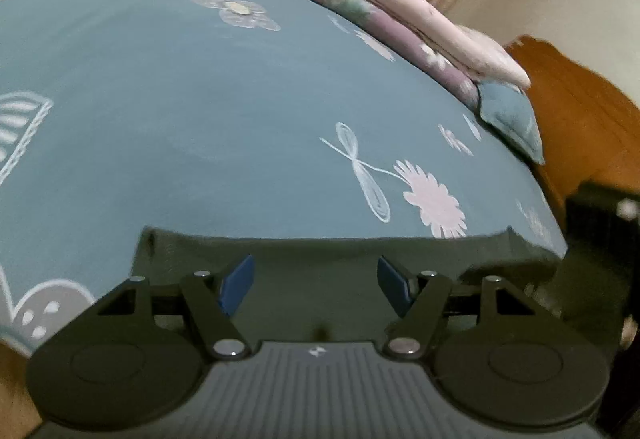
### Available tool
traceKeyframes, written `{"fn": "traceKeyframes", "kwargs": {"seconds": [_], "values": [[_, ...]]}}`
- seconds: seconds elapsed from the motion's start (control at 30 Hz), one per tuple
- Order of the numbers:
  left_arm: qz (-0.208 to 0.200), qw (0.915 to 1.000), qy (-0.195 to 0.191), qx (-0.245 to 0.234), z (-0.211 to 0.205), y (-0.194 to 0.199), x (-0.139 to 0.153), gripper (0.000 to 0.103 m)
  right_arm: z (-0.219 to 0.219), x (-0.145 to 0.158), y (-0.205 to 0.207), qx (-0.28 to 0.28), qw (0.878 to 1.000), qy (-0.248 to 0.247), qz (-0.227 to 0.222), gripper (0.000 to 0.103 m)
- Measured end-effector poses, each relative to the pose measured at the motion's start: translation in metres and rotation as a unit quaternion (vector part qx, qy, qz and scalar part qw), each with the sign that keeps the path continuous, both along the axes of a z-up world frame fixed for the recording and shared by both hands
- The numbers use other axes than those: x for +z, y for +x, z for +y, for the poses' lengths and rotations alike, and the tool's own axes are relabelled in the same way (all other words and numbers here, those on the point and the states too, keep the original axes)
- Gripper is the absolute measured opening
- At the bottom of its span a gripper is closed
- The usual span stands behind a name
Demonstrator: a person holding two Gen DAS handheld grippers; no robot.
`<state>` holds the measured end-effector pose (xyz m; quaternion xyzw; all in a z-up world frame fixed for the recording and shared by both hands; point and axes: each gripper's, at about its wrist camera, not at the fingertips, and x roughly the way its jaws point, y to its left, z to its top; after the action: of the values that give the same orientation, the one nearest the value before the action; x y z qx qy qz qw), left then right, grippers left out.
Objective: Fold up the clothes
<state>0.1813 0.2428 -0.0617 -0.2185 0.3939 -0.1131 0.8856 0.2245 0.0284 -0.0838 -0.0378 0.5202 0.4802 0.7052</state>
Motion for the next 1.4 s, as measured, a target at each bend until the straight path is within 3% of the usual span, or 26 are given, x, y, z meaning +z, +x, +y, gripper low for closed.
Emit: {"fn": "traceKeyframes", "kwargs": {"seconds": [0.13,0.27,0.33,0.6,0.77,0.9,1.0,1.2,1.27,1.4], "values": [[0.002,0.9984,0.027,-0.049,-0.025,0.019,-0.006,0.069,-0.060,0.010,0.020,-0.136,0.988,-0.054,-0.039,0.103],[0.002,0.9902,0.107,-0.089,-0.052,0.027,-0.015,0.070,-0.120,0.003,0.015,-0.254,0.951,-0.149,-0.089,0.103],[0.002,0.9826,0.152,-0.106,-0.064,0.028,-0.020,0.070,-0.146,-0.006,0.010,-0.293,0.935,-0.176,-0.092,0.103],[0.034,0.9863,0.141,-0.078,-0.031,0.020,-0.007,0.070,-0.173,-0.030,-0.006,-0.326,0.920,-0.189,-0.108,0.103],[0.002,0.9875,0.059,-0.146,-0.069,0.061,0.017,0.070,-0.178,-0.018,-0.013,-0.328,0.918,-0.190,-0.120,0.103],[-0.009,0.9703,0.019,-0.241,-0.125,0.087,0.021,0.075,-0.192,-0.007,-0.031,-0.333,0.902,-0.220,-0.161,0.103],[-0.012,0.9573,0.024,-0.288,-0.171,0.096,0.013,0.075,-0.206,-0.003,-0.046,-0.339,0.892,-0.238,-0.181,0.103],[-0.010,0.9492,0.053,-0.310,-0.229,0.089,0.001,0.075,-0.246,0.004,-0.058,-0.375,0.880,-0.216,-0.195,0.103],[-0.017,0.9500,0.063,-0.305,-0.241,0.091,0.004,0.075,-0.260,0.007,-0.055,-0.381,0.878,-0.202,-0.208,0.103],[-0.027,0.9577,0.087,-0.273,-0.266,0.102,0.002,0.075,-0.287,0.006,-0.038,-0.370,0.886,-0.172,-0.222,0.103]]}}
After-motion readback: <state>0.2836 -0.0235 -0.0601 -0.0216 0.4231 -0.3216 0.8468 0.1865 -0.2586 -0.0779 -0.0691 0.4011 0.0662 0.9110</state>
